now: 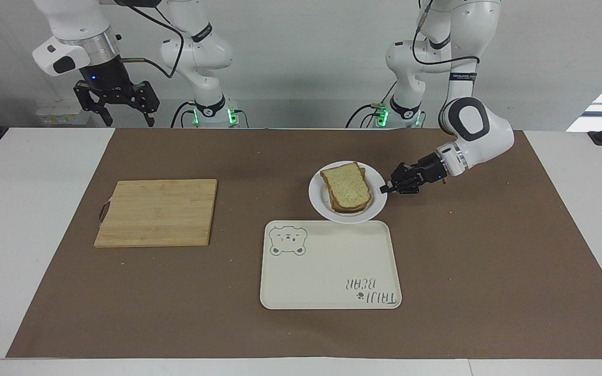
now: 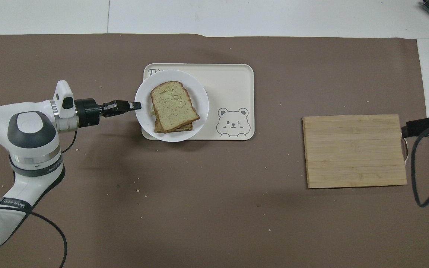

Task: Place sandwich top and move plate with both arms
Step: 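Slide the plate with the left gripper onto the bear tray, then release the plate rim with the left gripper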

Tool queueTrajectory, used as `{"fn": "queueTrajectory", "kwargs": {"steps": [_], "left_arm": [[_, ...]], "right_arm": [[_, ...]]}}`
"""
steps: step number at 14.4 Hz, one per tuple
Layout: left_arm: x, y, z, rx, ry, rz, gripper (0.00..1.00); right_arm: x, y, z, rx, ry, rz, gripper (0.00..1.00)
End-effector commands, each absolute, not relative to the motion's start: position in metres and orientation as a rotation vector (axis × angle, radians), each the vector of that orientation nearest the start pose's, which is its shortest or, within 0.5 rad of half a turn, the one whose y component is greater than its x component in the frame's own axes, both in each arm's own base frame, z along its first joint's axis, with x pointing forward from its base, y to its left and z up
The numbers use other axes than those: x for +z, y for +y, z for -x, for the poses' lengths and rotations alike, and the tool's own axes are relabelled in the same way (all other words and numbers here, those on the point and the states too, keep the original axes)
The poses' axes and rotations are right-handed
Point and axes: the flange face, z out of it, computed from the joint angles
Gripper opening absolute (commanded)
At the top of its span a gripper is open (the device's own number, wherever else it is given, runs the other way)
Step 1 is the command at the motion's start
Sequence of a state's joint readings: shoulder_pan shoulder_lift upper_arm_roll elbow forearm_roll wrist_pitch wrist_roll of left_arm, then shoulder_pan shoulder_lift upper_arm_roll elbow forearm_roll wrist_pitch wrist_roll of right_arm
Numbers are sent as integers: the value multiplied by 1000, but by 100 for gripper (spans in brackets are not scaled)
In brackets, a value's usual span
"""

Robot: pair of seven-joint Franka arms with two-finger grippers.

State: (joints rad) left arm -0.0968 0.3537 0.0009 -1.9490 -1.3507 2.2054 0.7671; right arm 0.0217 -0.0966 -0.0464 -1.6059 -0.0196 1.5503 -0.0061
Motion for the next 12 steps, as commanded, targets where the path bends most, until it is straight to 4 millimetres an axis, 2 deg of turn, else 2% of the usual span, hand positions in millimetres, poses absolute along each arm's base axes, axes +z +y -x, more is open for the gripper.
{"fn": "queueTrajectory", "kwargs": {"steps": [1,3,7,9,10,11,12], "left_arm": [[290,-109,-648,335,129,-2140,0],[288,-129,-647,356,126,-2159,0],[289,-136,-645,350,111,-2169,0],[287,-148,-640,326,81,-2175,0],[284,-156,-636,310,74,-2176,7],[286,-159,-635,298,71,-2168,23],[285,-160,-634,291,75,-2168,32]], "right_arm": [[658,-21,-517,-64,-3,3169,100],[658,-21,-517,-64,-3,3169,100],[658,-21,-516,-62,-3,3170,100],[658,-21,-516,-62,-3,3169,100],[659,-21,-516,-64,-3,3169,100],[658,-21,-516,-62,-3,3169,100],[658,-21,-516,-62,-3,3169,100]]}}
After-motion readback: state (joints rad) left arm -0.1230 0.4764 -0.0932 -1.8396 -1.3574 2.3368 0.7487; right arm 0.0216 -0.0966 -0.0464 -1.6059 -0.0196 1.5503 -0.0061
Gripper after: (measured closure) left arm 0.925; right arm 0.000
